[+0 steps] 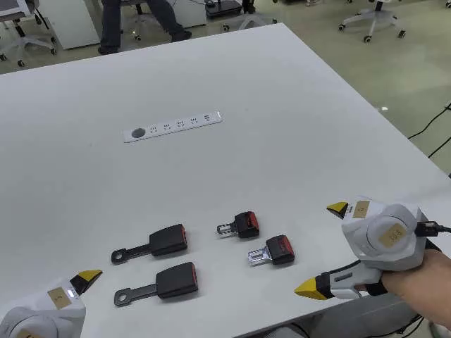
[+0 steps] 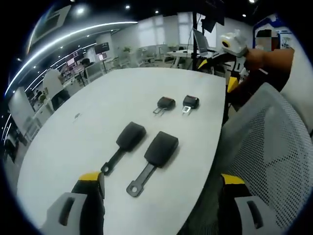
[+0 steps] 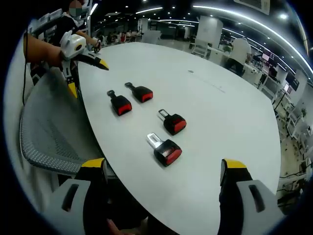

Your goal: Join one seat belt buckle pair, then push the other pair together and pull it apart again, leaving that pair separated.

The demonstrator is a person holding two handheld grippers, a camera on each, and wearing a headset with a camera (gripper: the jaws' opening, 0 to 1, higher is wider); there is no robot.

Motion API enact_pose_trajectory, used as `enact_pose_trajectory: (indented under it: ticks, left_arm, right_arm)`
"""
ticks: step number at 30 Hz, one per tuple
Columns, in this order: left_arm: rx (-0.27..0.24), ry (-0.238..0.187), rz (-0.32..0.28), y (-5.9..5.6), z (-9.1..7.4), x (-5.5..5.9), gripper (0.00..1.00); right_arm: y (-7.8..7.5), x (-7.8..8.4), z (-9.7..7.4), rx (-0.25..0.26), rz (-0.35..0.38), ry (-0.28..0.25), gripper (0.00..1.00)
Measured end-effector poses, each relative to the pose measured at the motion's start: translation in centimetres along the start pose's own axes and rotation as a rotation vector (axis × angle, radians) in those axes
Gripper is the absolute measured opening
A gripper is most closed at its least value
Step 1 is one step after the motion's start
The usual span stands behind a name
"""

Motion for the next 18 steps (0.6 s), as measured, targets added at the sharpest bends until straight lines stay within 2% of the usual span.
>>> enact_pose_trajectory:
  ticks: [11, 18]
  left_arm:
    - [-0.003, -0.021, -0.017, 0.31, 0.08, -0.12, 0.98]
    - [-0.008, -0.026, -0.017, 0.45, 0.01, 0.17, 0.98]
  right_arm:
    - [0.3, -0.36, -0.41, -0.009, -0.01, 0.002, 0.97]
    - [0.54, -0.5, -0.38, -0.012, 0.013, -0.024, 0.97]
Point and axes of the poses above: the centre of the closed fingertips' face, and the gripper's own axes: z roughly forward along the fingers, y roughly to its left, x roughly out of its underside, the point moved 9 cm from there along -z, roughly backward along the fingers, and after that the axes turned 12 degrees about -z, right-handed, at the moved point
